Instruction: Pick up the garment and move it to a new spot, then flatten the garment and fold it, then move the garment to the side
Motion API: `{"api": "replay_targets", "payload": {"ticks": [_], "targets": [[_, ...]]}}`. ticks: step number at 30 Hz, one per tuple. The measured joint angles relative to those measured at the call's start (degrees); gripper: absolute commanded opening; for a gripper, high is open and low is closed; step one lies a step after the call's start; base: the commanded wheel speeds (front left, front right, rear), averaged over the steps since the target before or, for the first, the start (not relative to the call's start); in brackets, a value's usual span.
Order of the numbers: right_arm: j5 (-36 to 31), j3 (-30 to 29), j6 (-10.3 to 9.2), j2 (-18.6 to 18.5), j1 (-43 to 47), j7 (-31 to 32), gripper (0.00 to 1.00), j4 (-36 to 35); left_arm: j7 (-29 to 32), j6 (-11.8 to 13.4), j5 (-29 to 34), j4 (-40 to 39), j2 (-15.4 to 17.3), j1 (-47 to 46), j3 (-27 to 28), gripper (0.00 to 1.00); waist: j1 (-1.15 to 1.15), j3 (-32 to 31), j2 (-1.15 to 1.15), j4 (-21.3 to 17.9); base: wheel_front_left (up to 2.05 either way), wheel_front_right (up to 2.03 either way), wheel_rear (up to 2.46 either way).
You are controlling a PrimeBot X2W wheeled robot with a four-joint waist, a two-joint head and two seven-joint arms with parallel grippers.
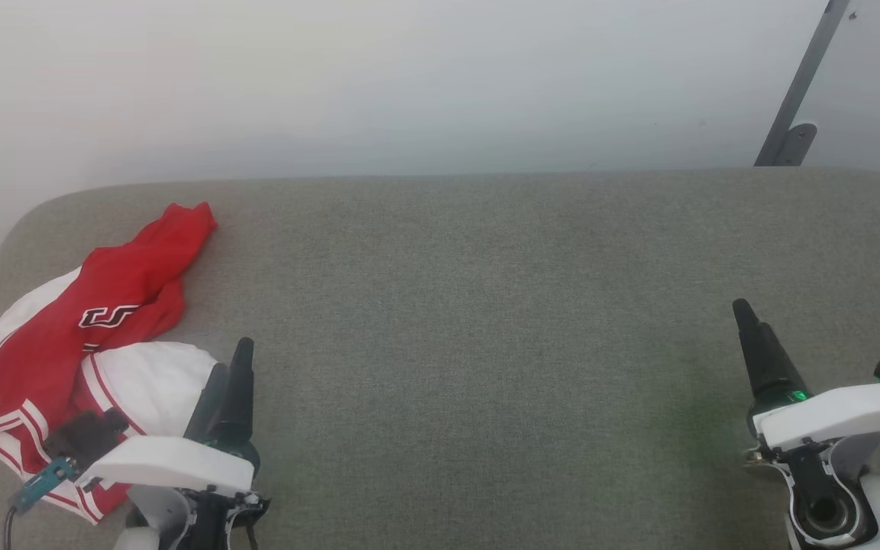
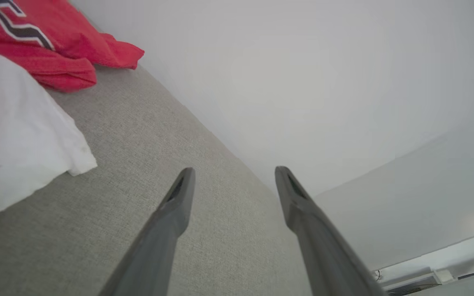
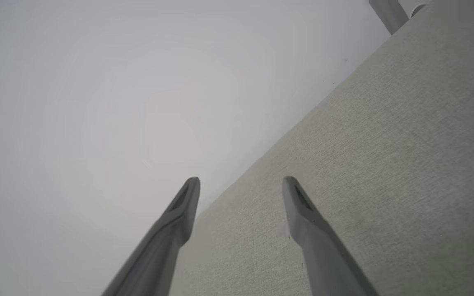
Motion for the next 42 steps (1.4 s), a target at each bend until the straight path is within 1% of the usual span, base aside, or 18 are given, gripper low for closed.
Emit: {"api": "replay_targets", "payload": {"ticks": [7, 10, 19, 28, 42], "targets": [[-9.62, 0.51, 0.00, -1.30, -0.93, -1.32, 1.00, 0.05, -1.36, 1.25, 8.77, -0.87, 0.71, -0.14, -1.44, 1.00, 0.00, -0.12, 0.00, 0.03, 0.00, 0.00, 0.00], [-14.93, 0.90, 0.00, -1.56, -1.00, -2.19, 1.00, 0.12, -2.23, 2.02, 12.82, -1.22, 1.12, -0.25, -2.33, 1.00, 0.00, -0.17, 0.00, 0.01, 0.00, 0.00, 0.00], [-25.28, 0.79, 0.00, -1.82, -1.11, -3.70, 1.00, 0.19, -3.83, 3.61, 20.45, -1.87, 2.32, -0.25, -4.75, 1.00, 0.00, -0.30, 0.00, 0.09, 0.00, 0.00, 0.00], [-32.39, 0.49, 0.00, -2.32, -2.19, -5.26, 1.00, 0.48, -5.31, 5.06, 26.69, -2.60, 3.28, -0.27, -6.79, 1.00, 0.00, -0.32, 0.00, 0.15, 0.00, 0.00, 0.00], [-39.65, -0.52, 0.01, -3.10, -2.27, -7.32, 1.00, 2.13, -7.34, 6.14, 33.46, -1.42, 4.39, -0.61, -7.79, 1.00, 0.00, -0.44, 0.00, 0.25, 0.00, 0.00, 0.00]]}}
